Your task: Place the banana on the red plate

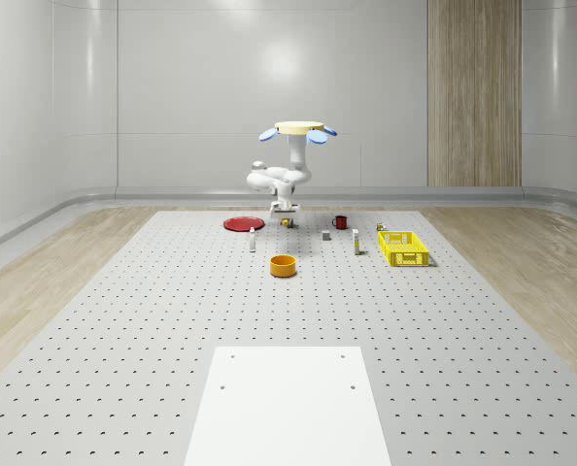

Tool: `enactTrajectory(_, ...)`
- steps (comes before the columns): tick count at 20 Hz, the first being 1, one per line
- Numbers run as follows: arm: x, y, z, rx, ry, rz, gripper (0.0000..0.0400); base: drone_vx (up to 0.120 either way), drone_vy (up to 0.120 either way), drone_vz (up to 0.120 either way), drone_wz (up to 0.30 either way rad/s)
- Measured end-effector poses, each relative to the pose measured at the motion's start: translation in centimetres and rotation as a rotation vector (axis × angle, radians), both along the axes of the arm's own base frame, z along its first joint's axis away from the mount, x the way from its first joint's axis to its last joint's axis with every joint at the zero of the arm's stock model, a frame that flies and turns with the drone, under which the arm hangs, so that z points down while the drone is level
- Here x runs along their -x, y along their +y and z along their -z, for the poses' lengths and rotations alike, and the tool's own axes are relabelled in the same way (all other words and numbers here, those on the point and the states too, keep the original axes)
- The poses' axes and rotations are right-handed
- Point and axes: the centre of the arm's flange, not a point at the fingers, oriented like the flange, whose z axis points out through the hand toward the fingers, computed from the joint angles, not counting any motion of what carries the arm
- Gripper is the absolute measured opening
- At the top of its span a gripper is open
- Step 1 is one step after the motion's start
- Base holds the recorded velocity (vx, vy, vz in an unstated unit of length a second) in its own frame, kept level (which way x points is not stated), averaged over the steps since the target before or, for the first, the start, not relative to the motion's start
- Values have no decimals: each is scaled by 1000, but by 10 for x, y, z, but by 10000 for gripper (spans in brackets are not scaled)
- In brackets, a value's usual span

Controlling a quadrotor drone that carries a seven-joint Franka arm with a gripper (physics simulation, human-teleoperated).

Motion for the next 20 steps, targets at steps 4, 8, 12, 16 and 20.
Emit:
enactTrajectory(4,0,0,0,1,0,118,200,0,0,0,-300)
enactTrajectory(8,0,0,0,1,1,238,200,0,0,0,-300)
enactTrajectory(12,0,0,0,2,1,357,200,0,0,0,-300)
enactTrajectory(16,0,0,0,2,1,477,200,0,0,0,-300)
enactTrajectory(20,0,0,0,3,1,597,200,0,0,0,-300)
